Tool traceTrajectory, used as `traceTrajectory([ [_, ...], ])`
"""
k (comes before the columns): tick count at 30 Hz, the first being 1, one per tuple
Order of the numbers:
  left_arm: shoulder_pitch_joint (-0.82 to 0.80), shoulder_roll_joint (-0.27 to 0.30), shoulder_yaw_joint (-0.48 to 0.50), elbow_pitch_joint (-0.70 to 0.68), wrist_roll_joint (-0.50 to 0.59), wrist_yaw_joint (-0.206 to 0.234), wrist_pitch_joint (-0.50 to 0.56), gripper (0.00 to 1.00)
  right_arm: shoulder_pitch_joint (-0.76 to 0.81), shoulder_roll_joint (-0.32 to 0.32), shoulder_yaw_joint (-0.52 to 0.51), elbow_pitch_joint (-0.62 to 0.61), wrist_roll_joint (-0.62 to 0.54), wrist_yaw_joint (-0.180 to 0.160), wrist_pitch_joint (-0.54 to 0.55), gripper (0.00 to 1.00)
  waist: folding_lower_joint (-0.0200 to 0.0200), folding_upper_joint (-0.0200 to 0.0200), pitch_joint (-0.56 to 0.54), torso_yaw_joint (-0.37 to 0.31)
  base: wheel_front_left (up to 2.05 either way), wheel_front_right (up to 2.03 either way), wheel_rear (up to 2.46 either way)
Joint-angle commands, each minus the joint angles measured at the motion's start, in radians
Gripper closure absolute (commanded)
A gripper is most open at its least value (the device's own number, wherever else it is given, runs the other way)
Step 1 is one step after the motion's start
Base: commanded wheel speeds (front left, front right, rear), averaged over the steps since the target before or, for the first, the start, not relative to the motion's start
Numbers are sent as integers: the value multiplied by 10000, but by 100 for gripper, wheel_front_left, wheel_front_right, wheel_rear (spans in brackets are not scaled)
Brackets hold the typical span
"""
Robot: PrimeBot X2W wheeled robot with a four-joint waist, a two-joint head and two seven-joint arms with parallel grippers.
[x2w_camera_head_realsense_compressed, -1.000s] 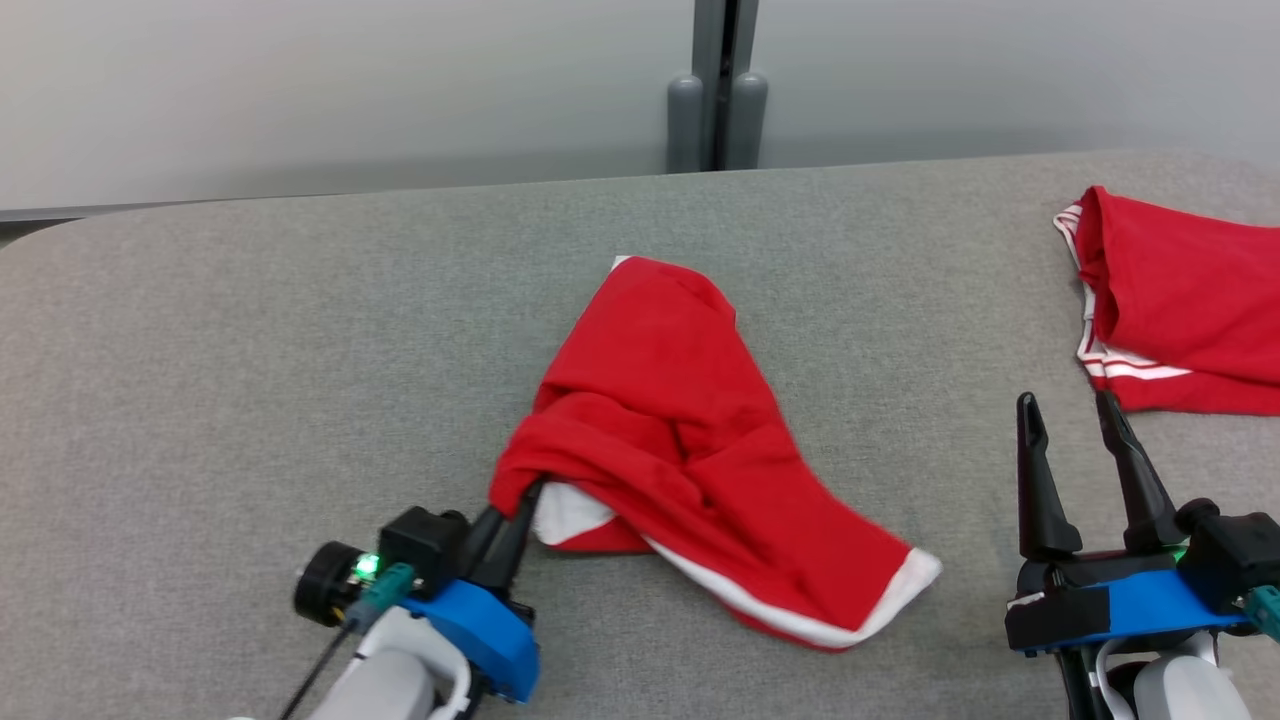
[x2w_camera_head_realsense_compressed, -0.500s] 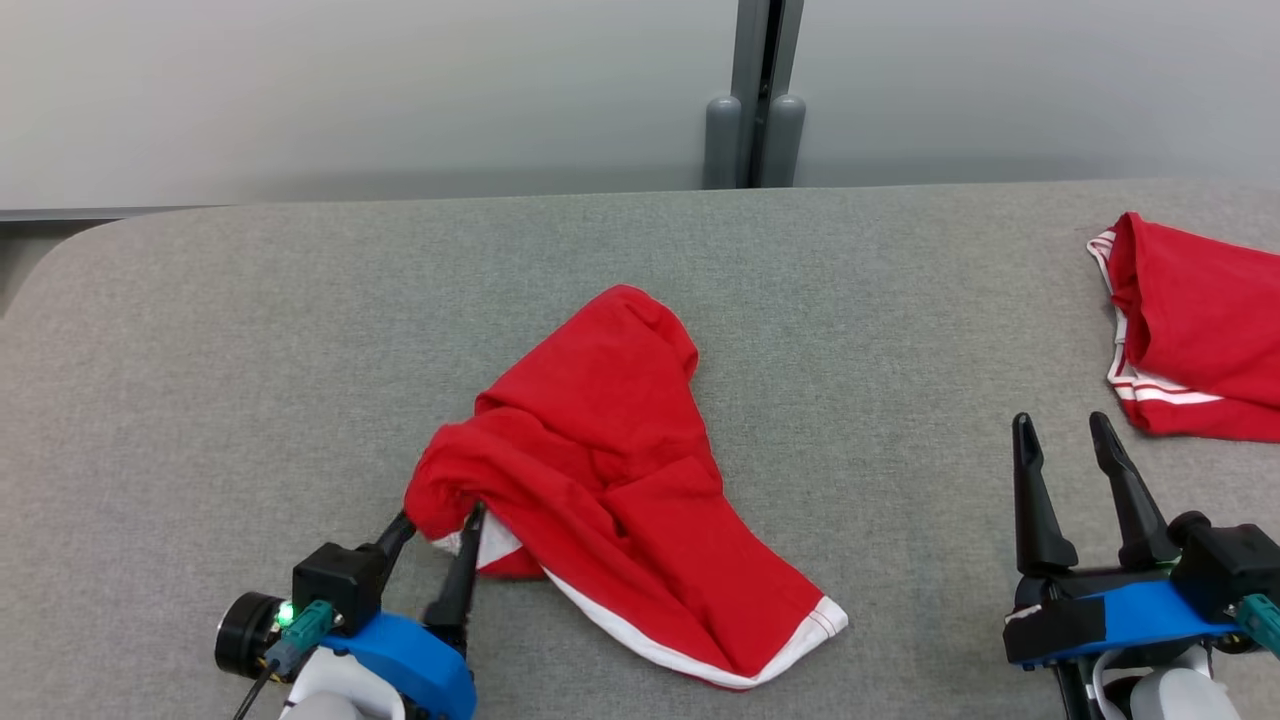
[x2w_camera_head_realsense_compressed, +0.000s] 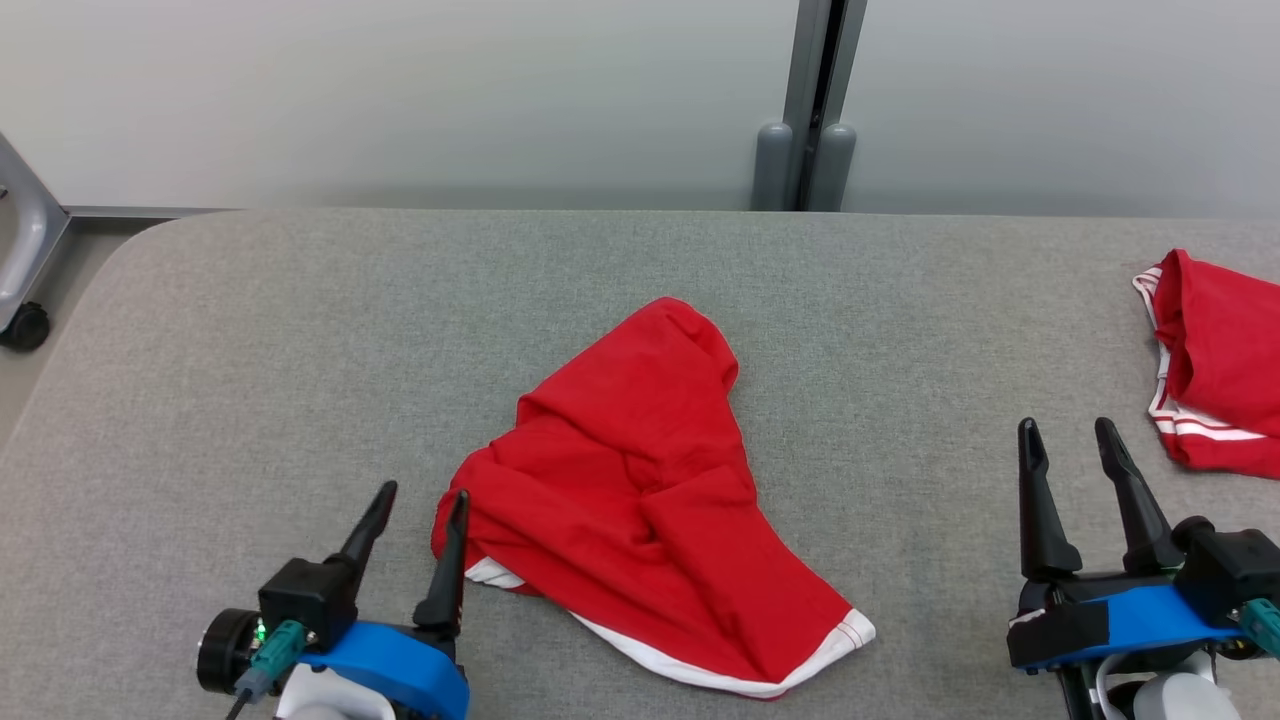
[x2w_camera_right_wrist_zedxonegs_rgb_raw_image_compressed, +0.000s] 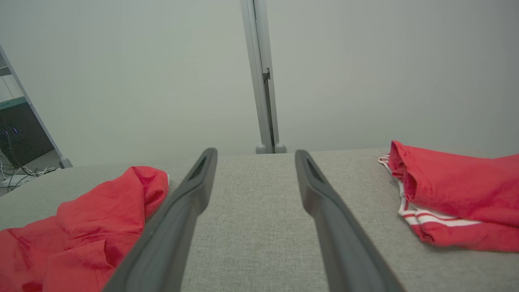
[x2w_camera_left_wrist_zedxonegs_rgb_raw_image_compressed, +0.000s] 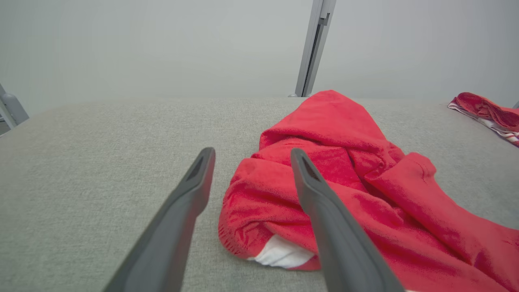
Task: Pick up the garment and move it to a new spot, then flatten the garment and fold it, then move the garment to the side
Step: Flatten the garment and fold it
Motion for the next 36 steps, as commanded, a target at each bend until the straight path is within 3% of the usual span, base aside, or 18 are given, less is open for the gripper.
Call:
traceTrajectory([
  [1,81,15,183,-144,75,95,-54,0,62,-18,26,39,-6,2,-26,0,1,-1,-37,1,0,0,0],
  [11,165,-450,2048,-1590,590,451,-84,0,110,-17,104,-16,-53,2,-26,0,1,-1,-49,-342,0,0,0],
  [18,334,-918,3315,-1870,1205,572,-86,0,188,-18,14,-4,-74,2,-26,0,1,-1,8,-559,0,0,0],
  [27,585,-1373,4186,-1673,1824,341,-87,0,113,-17,45,46,-184,2,-26,0,1,-1,46,-615,0,0,0],
  [31,574,-1518,4381,-1585,2048,169,-88,0,-255,-114,557,194,-344,2,-23,0,1,-1,70,-531,0,0,0],
  [36,459,-1696,4557,-1499,2256,-27,-88,0,-954,-590,2102,516,-327,2,298,0,1,-1,100,-383,0,0,0],
])
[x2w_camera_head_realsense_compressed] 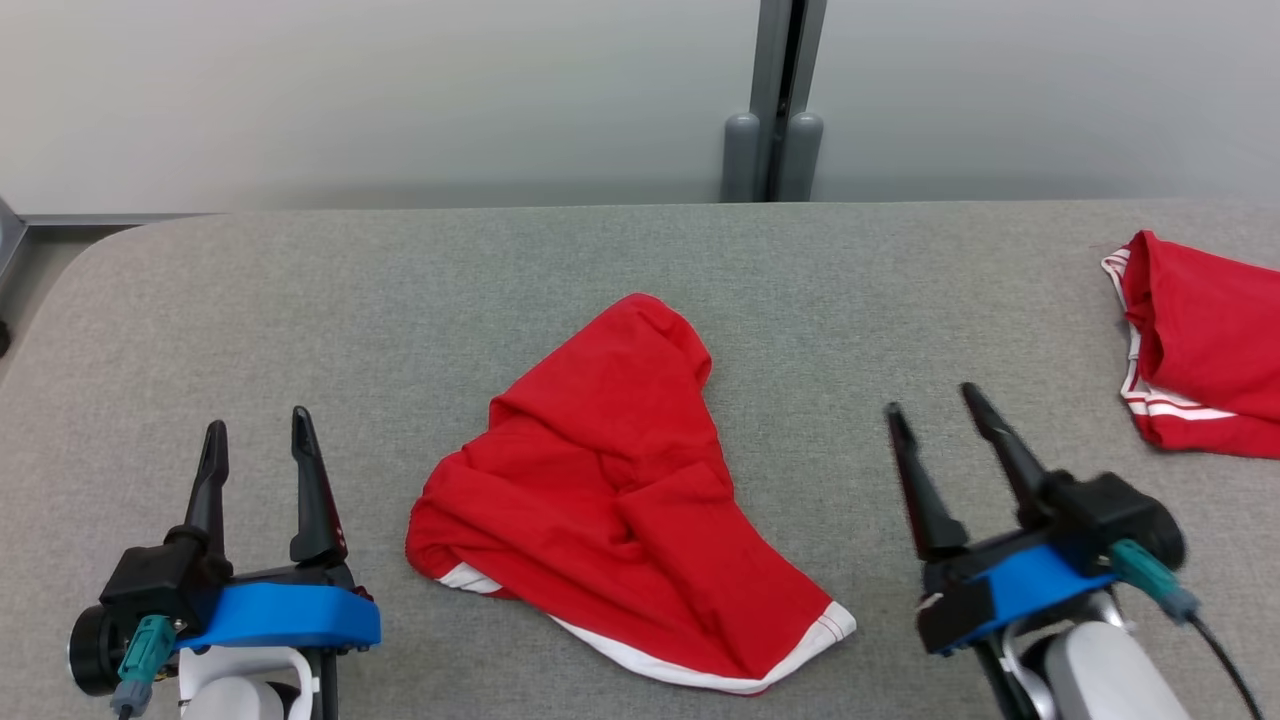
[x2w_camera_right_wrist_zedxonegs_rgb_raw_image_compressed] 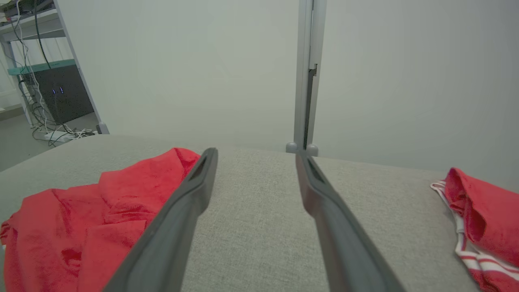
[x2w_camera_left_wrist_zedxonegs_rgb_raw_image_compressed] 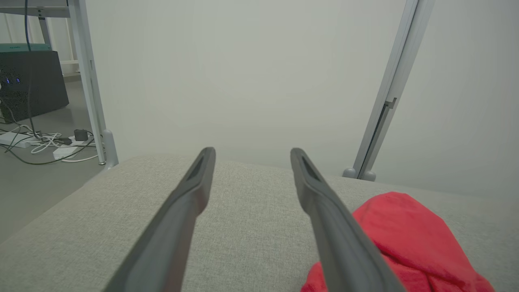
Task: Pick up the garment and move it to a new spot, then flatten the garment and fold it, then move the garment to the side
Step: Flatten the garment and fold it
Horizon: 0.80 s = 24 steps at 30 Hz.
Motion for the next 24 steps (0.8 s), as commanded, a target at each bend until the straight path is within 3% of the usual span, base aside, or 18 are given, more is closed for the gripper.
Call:
traceTrajectory([
  [1,-131,-70,62,37,107,-82,-44,0,-307,-125,482,167,26,2,242,0,0,0,32,74,0,0,0],
  [11,-301,-414,198,188,408,-469,-43,0,-1898,-523,3171,1620,359,2,1400,0,0,0,269,691,0,0,0],
  [23,-501,-715,306,338,630,-747,-43,0,-2796,-746,4523,4178,993,2,1464,0,0,0,546,1383,0,0,0],
  [24,-514,-731,317,350,632,-767,-43,0,-2846,-717,4618,4369,1087,2,1462,28,0,0,550,1402,0,0,0],
])
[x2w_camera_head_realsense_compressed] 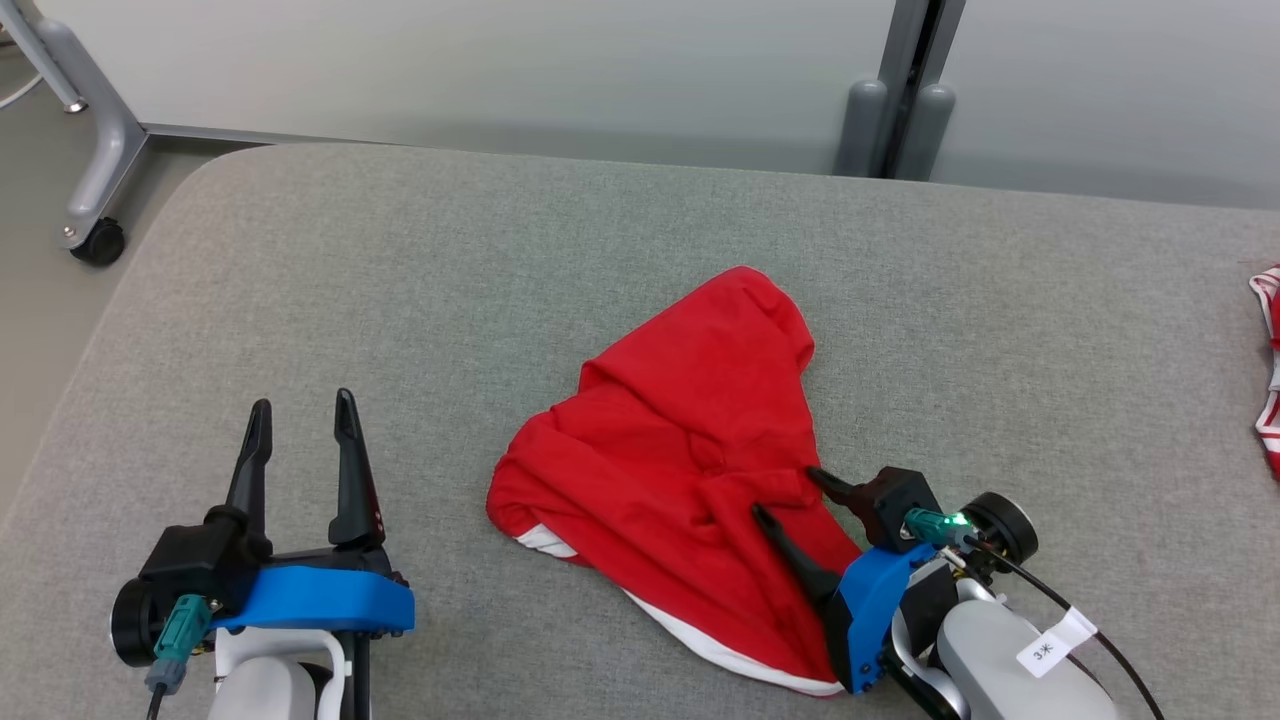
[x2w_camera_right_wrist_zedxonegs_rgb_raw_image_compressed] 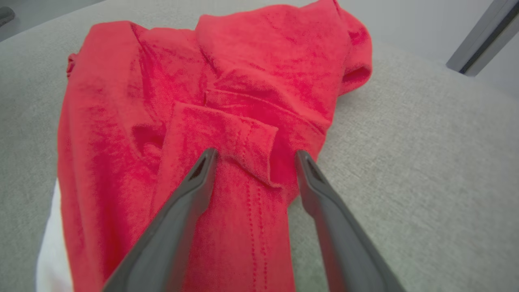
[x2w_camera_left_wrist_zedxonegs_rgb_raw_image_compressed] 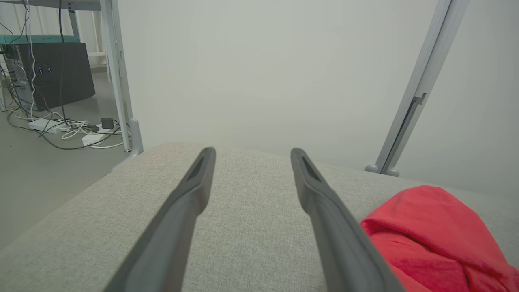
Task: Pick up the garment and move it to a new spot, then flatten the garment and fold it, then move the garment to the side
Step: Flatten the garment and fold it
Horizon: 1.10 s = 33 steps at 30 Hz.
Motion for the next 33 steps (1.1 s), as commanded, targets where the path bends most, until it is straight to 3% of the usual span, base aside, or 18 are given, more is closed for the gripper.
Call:
traceTrajectory([
  [1,-138,-16,75,40,52,-62,-43,0,-234,45,134,350,275,2,-112,69,0,0,20,44,0,0,0],
  [2,-140,-27,87,48,71,-60,-45,0,-293,58,212,522,353,2,-136,100,0,0,18,48,0,0,0],
  [11,49,-110,148,137,160,-134,-43,0,-590,-283,-414,1252,1153,2,-1070,100,0,0,-212,-241,0,0,0],
  [17,115,-132,99,205,164,-183,-45,0,-310,-1131,-1640,1408,1583,2,-1207,100,0,0,-336,-511,0,0,0],
  [25,60,-148,-21,209,175,-232,-45,0,30,-1610,-3130,2000,1594,2,-1230,100,0,0,-320,-520,0,0,0],
  [28,51,-150,-82,215,135,-228,-43,0,85,-1481,-3574,2289,1406,2,-1256,100,0,0,-297,-548,0,0,0],
  [29,51,-149,-108,224,115,-228,-45,0,58,-1433,-3634,2320,1307,2,-1287,75,0,0,-292,-563,0,0,0],
  [30,45,-149,-129,228,99,-222,-43,0,14,-1349,-3684,2329,1272,2,-1324,0,0,0,-290,-581,0,0,0],
  [33,65,-149,-139,234,69,-190,-45,0,-114,-1192,-3783,2241,1074,2,-1421,0,0,0,-333,-700,0,0,0],
])
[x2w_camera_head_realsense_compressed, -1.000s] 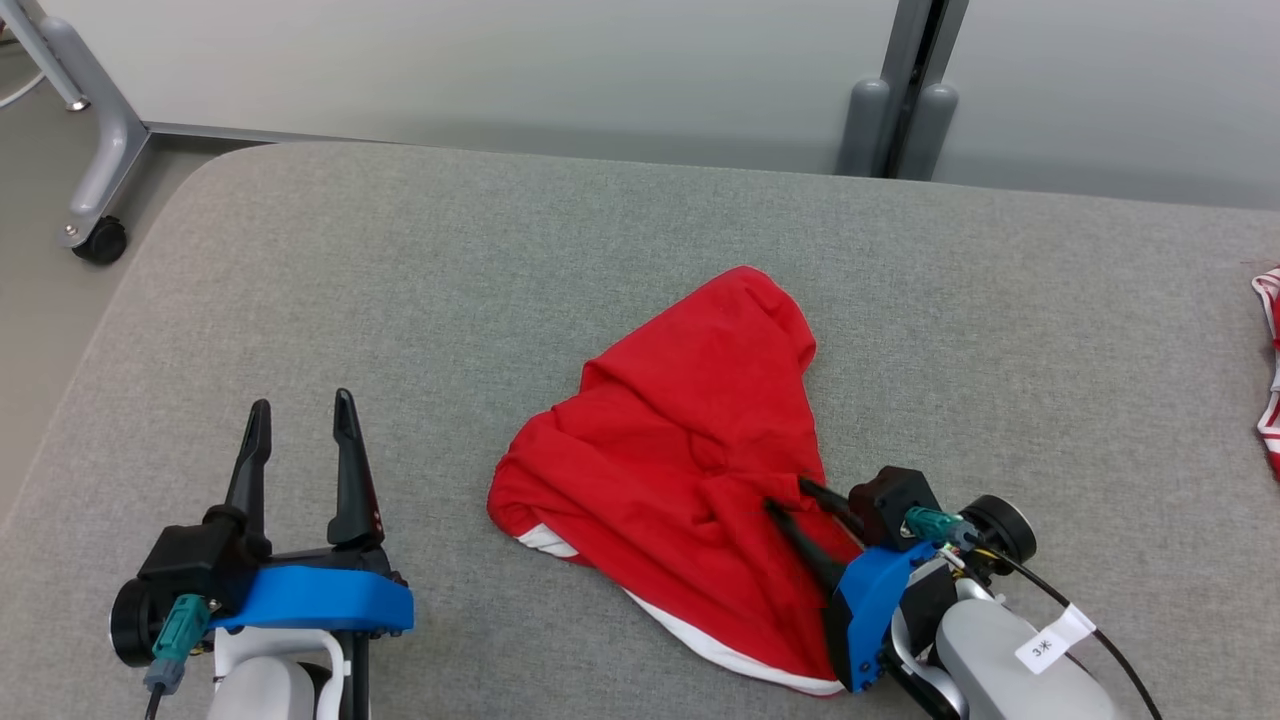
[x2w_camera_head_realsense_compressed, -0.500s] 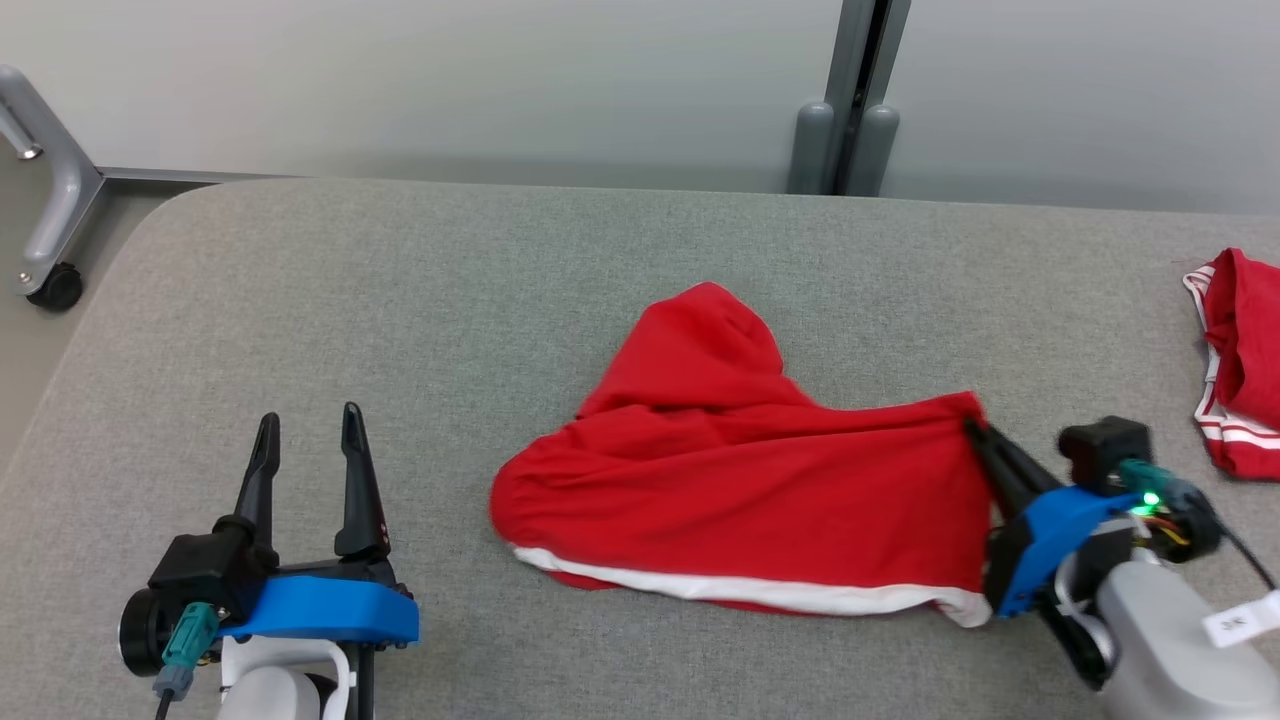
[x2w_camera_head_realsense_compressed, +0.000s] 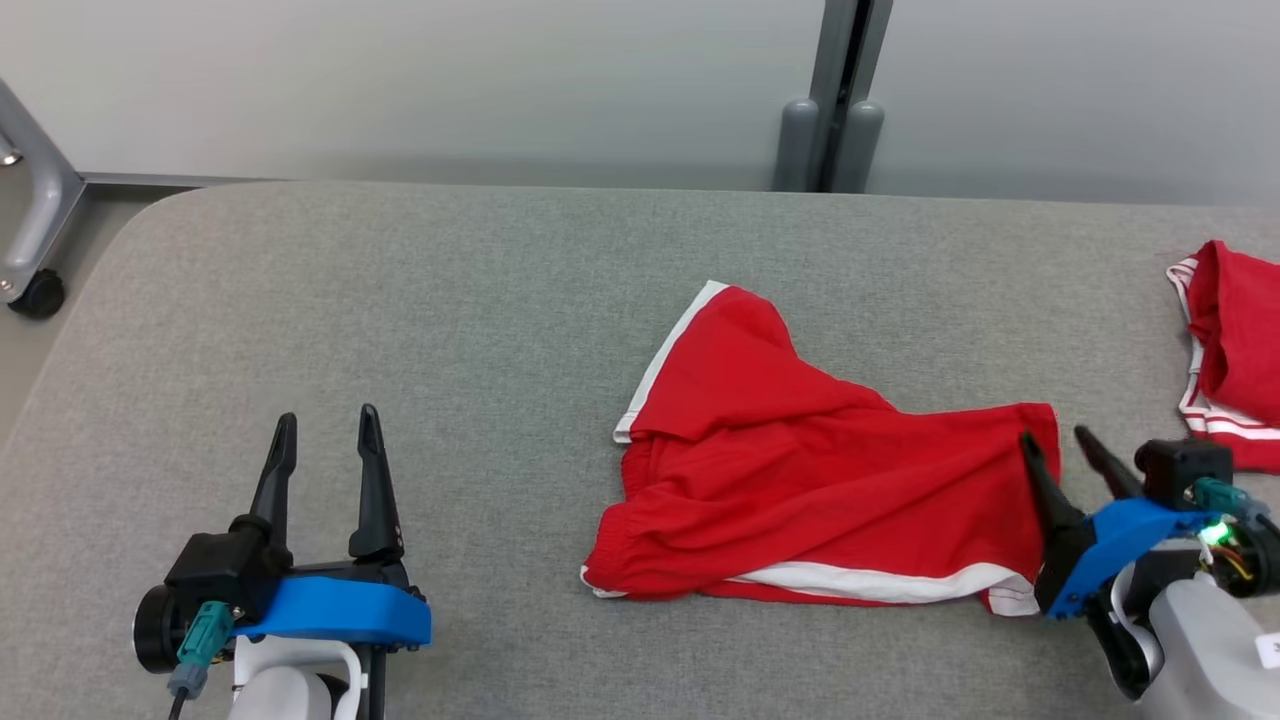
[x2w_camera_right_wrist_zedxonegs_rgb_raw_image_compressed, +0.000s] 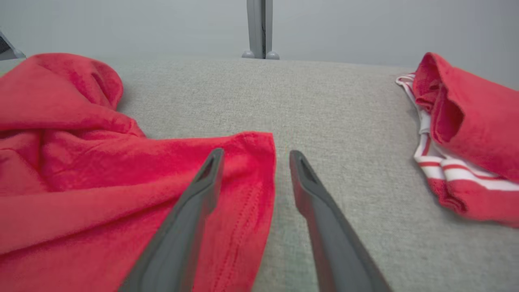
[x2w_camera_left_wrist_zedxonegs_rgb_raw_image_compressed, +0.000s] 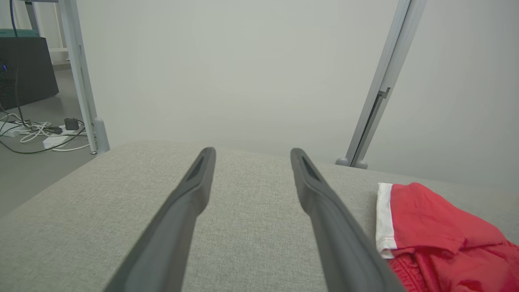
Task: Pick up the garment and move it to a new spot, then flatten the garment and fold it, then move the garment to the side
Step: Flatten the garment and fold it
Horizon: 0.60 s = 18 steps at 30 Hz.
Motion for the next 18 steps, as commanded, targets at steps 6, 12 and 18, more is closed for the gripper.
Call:
traceTrajectory([
  [6,101,-14,27,12,46,-32,-42,0,57,264,-555,-951,-464,2,-293,0,-1,0,-219,-347,0,0,0],
  [12,247,-12,151,-54,136,-30,-42,0,693,604,-1198,-2936,-892,2,-341,0,-1,0,-346,-674,0,0,0],
  [18,317,-11,223,-83,224,-84,-42,0,1864,1342,-1779,-5249,-1430,2,-343,0,-1,0,-407,-857,0,0,0],
])
